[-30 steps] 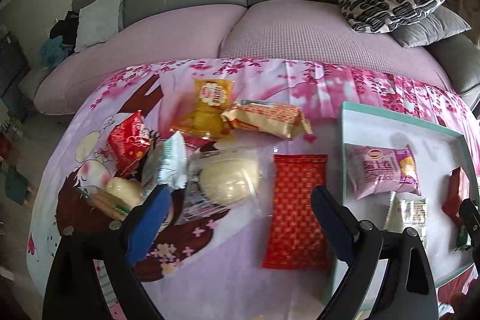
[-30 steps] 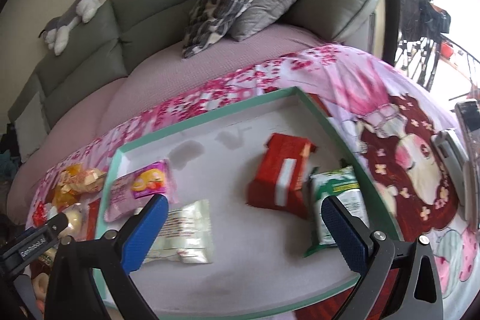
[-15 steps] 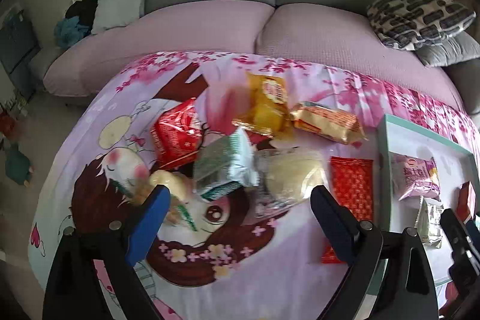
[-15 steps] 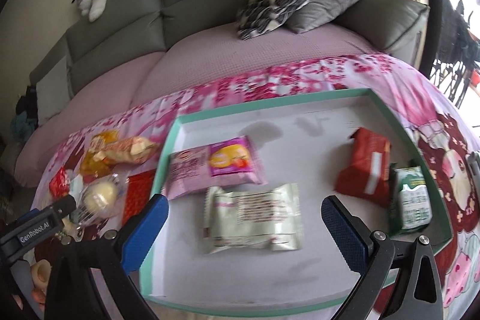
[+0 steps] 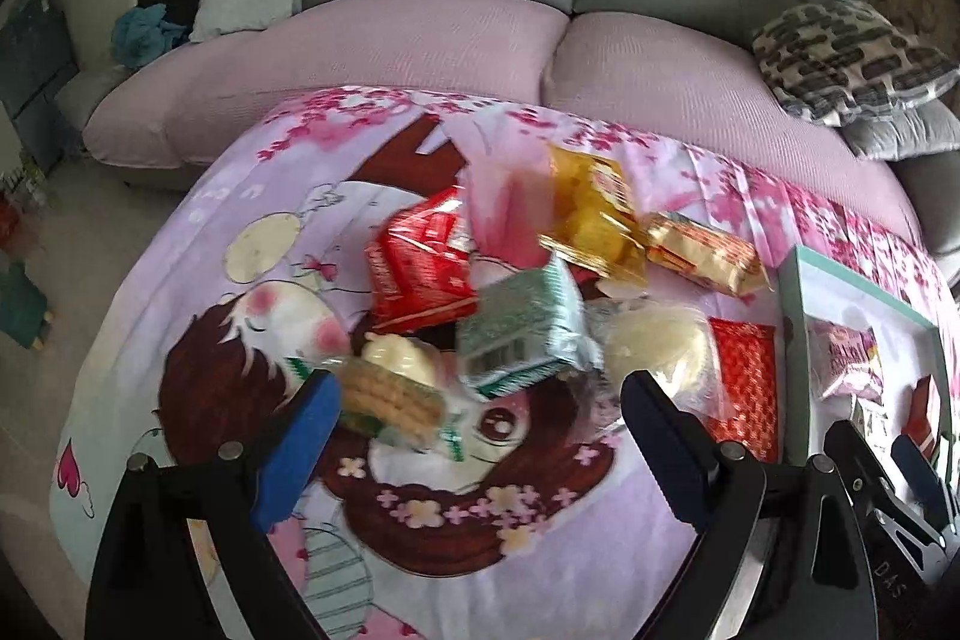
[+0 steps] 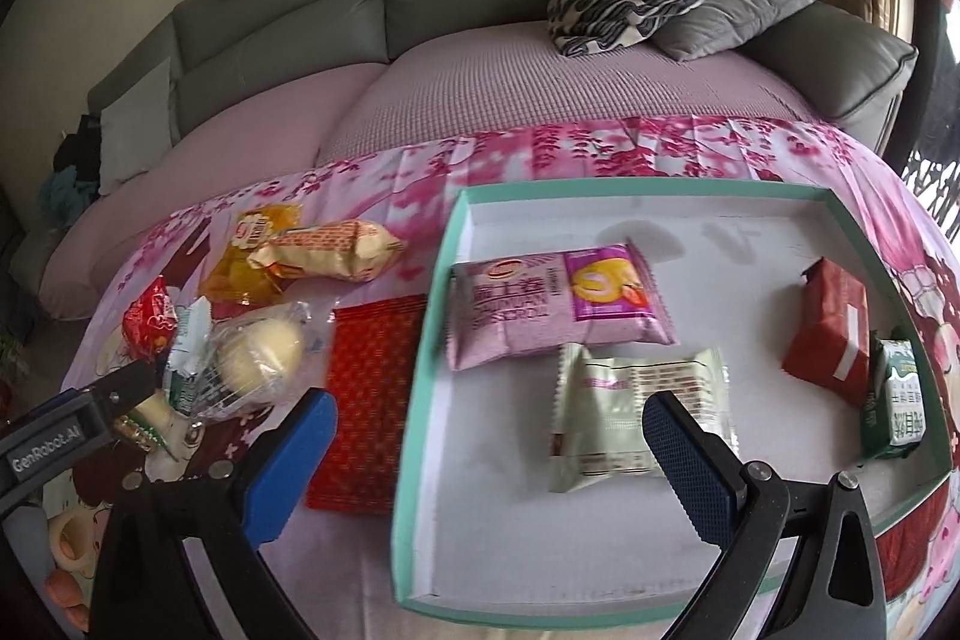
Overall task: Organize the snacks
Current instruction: 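Withdraw both grippers from the tray toward the remaining snacks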
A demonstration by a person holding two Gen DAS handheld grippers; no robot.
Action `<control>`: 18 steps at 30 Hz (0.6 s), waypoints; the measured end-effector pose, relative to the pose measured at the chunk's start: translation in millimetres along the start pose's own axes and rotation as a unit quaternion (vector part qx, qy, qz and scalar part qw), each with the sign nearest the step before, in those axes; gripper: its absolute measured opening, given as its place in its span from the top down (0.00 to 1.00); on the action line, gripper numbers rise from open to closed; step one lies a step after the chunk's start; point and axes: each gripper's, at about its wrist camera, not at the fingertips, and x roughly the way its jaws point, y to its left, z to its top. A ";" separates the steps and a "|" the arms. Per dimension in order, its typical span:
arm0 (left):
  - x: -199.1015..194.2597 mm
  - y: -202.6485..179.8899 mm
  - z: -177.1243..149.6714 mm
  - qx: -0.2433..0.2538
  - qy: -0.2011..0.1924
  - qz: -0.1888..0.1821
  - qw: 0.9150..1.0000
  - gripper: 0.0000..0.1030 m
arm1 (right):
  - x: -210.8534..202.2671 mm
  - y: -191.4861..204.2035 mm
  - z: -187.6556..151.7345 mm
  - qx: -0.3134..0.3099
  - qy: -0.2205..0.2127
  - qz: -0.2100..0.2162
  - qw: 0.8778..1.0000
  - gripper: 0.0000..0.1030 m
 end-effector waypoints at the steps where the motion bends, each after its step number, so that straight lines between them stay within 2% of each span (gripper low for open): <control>1: -1.0 6.0 1.2 -0.007 -0.001 0.000 1.000 0.08 | 0.2 2.6 0.4 0.000 -0.001 0.002 1.000 0.00; 11: -2.0 50.8 3.5 -0.048 0.012 -0.018 0.999 0.08 | 3.2 51.8 -7.4 -0.042 -0.006 0.038 0.998 0.00; 18: 23.5 61.8 -2.5 -0.063 0.050 -0.025 0.996 0.08 | 9.8 72.1 -14.7 -0.067 0.000 0.049 0.997 0.00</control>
